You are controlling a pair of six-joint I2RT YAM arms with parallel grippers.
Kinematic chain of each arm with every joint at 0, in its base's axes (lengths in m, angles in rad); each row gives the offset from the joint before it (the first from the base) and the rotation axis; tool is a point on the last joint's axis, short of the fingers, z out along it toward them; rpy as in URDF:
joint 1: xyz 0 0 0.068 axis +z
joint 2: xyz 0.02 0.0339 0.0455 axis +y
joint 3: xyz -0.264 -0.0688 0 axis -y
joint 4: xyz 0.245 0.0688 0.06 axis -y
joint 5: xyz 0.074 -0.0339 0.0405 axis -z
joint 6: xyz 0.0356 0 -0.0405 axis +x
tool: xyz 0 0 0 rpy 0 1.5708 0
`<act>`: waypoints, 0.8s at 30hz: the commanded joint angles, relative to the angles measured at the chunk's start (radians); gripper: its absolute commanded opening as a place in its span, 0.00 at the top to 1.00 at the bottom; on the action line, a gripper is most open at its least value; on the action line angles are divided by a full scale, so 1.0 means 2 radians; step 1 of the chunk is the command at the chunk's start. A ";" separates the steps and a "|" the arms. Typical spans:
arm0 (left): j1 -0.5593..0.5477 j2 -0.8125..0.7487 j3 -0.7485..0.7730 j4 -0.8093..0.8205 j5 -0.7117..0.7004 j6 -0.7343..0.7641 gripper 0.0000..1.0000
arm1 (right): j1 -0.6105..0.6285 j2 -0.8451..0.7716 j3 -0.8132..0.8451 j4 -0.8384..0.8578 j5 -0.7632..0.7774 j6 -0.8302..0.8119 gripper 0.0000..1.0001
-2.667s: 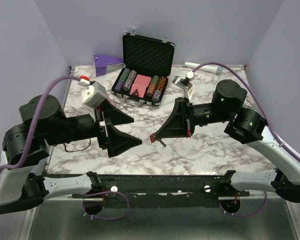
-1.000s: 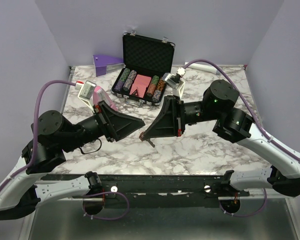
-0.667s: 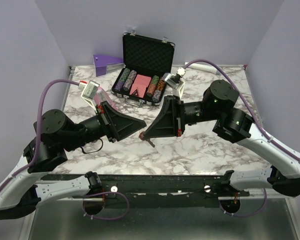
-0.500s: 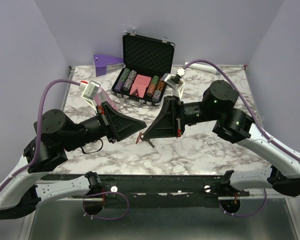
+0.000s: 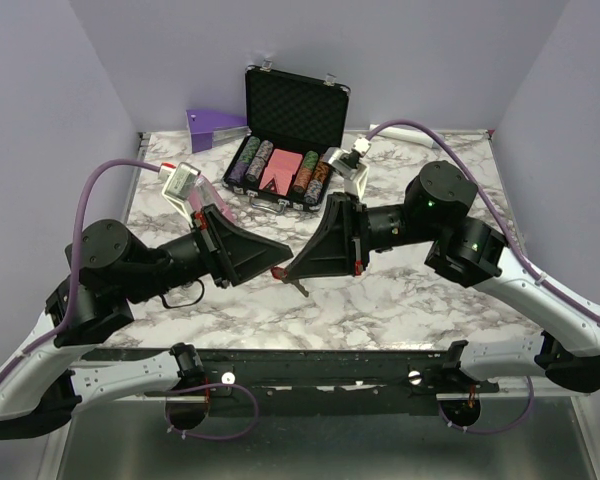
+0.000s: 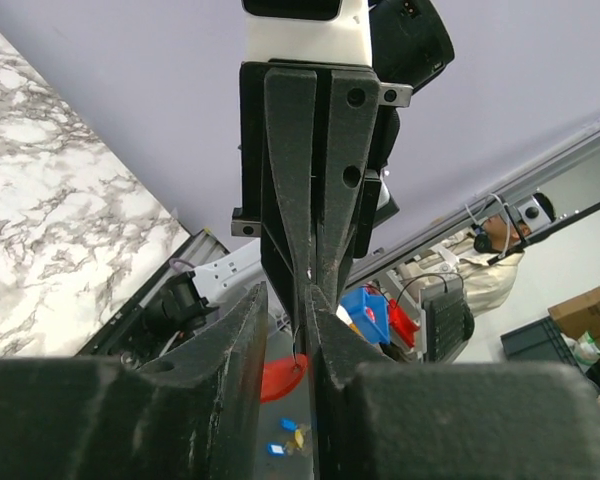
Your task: Remove the keys from the keyring
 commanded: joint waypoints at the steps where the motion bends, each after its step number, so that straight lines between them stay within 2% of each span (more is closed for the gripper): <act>1: -0.002 -0.008 0.000 -0.002 0.017 -0.013 0.70 | 0.003 -0.003 0.011 0.011 0.016 -0.013 0.99; 7: -0.002 -0.012 -0.013 0.010 0.024 -0.020 0.71 | 0.003 -0.004 0.012 0.007 0.019 -0.017 0.99; 17: -0.002 -0.002 -0.008 0.023 0.034 -0.020 0.80 | 0.003 -0.007 0.014 -0.006 0.022 -0.027 0.99; 24: -0.002 -0.004 -0.003 0.030 0.016 -0.023 0.75 | 0.004 -0.014 0.011 -0.010 0.026 -0.031 0.99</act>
